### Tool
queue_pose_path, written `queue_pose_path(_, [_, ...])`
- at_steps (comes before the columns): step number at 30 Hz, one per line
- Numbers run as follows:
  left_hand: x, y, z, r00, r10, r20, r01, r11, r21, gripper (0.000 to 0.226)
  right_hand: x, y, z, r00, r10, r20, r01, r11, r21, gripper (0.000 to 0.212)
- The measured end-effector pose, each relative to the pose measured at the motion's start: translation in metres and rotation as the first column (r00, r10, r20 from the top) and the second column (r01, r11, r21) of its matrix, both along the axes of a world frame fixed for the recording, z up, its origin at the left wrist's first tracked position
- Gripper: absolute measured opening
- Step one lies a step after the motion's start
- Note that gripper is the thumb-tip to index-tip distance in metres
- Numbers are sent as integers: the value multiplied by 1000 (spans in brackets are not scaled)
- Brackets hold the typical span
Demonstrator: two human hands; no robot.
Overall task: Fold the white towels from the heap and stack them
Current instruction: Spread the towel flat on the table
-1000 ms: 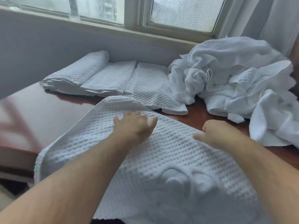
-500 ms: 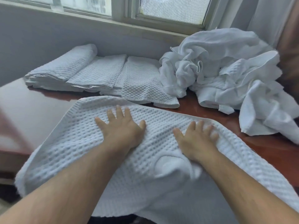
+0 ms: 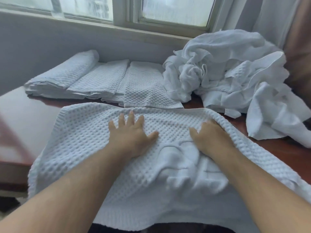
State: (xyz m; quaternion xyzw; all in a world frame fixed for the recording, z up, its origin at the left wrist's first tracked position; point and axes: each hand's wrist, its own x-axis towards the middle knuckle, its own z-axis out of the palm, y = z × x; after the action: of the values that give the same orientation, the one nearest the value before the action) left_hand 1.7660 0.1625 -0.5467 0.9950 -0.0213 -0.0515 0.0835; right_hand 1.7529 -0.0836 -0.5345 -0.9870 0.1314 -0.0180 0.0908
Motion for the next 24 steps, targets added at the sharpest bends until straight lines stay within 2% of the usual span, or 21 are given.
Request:
queue_pose_path(2, [-1,-23,1,996,-11,93,12,1000,-9,67,-19,-16,-5,986,-162,-28,162,987,0,87])
queue_pose_path(3, [-3,-41,2,983,-78,165,86,995,-47,57,-25,-22,-7,982,-188,-35,188,982,20,89])
queue_pose_path(5, [-8,-78,0,929,-248,274,299,940,-163,48,-31,-32,-6,991,-131,-7,131,990,46,76])
queue_pose_path(7, [-8,-101,2,920,-319,226,365,908,-204,52,-33,-47,-1,998,3,62,-13,988,155,38])
queue_pose_path(9, [-3,-105,0,946,-305,111,318,938,-135,68,-39,-67,10,993,86,76,-101,967,233,22])
queue_pose_path(12, [1,-103,-3,966,-253,49,256,964,-66,77,-47,-102,31,987,60,148,-102,949,298,21])
queue_pose_path(14, [0,-123,6,981,-195,22,195,981,-17,71,-48,-111,38,961,30,277,-132,924,358,33])
queue_pose_path(16, [-6,-159,21,970,-242,-14,242,970,-9,64,-43,-111,37,960,-2,279,-126,889,441,43])
queue_pose_path(19, [-17,-198,17,886,-456,83,463,863,-201,51,-40,-118,28,974,-5,227,-75,936,345,43])
queue_pose_path(21, [-14,-199,4,869,-473,146,494,850,-183,54,-41,-131,31,972,-52,229,-2,974,226,32])
queue_pose_path(23, [-6,-198,-6,876,-452,165,476,867,-149,58,-45,-151,37,949,-102,297,98,995,29,17])
queue_pose_path(24, [-3,-198,-8,879,-447,167,470,870,-145,60,-48,-164,40,941,-147,306,176,982,-68,19])
